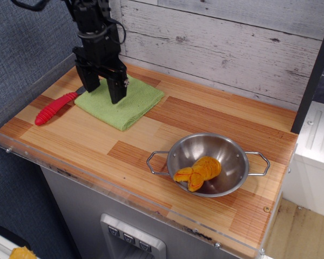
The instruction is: Move the napkin to behind the silver bowl
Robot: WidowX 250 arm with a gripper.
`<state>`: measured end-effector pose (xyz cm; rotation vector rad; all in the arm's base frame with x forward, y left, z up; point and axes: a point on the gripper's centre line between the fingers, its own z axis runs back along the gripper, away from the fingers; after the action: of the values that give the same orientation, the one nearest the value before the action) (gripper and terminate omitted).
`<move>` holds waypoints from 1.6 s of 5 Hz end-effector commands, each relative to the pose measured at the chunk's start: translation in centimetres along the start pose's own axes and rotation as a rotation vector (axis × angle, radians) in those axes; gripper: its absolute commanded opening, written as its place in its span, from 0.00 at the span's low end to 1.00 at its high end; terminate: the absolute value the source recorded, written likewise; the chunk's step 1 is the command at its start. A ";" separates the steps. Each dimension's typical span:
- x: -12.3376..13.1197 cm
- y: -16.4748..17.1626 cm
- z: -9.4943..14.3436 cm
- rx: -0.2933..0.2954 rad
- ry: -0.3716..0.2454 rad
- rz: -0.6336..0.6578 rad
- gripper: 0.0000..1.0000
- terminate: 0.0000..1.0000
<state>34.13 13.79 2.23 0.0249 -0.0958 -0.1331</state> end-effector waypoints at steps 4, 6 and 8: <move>2.0 -2.2 -1.3 -0.005 0.039 -0.055 1.00 0.00; 5.3 -7.0 -0.3 -0.043 0.019 -0.191 1.00 0.00; 7.9 -11.9 0.9 -0.020 0.003 -0.350 1.00 0.00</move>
<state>39.87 0.77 1.89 0.0100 -0.0422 -0.4839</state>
